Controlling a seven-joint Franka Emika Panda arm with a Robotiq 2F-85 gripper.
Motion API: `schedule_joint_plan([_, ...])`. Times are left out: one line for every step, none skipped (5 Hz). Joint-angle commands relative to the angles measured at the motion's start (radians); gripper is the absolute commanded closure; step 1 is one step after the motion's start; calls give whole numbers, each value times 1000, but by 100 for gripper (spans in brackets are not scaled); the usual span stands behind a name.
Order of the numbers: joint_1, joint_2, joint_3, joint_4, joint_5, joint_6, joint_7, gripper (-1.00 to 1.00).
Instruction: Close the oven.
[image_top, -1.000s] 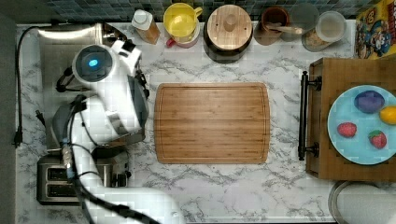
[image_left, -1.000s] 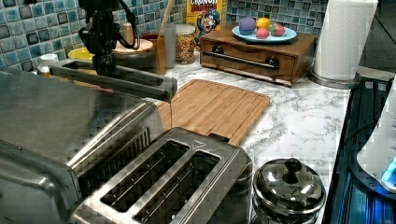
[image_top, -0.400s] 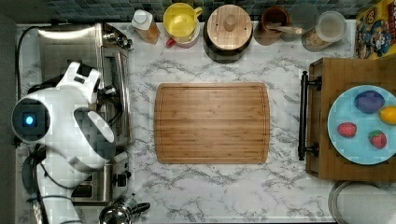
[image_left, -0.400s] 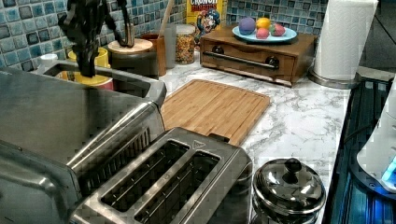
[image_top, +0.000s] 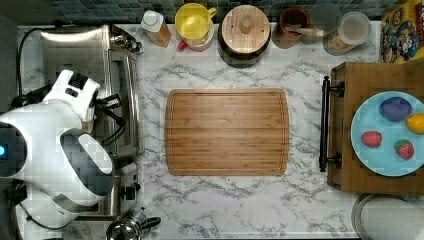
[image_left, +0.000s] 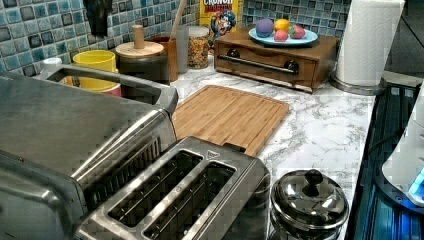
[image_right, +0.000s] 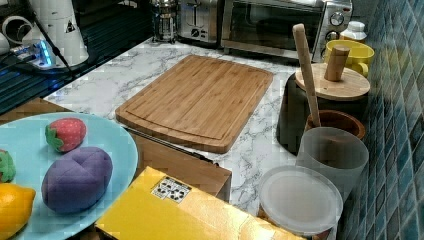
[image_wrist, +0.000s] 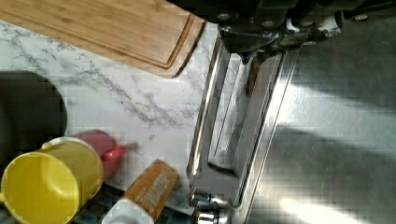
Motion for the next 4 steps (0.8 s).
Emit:
schedule_joint_plan([-1, 9, -11, 103, 12, -21, 81, 100])
schedule_joint_plan([0, 9, -11, 103, 12, -21, 81, 100])
schedule_joint_plan([-3, 9, -8, 103, 12, -21, 81, 100])
schedule_joint_plan([-40, 10, 30, 103, 8, -22, 84, 100])
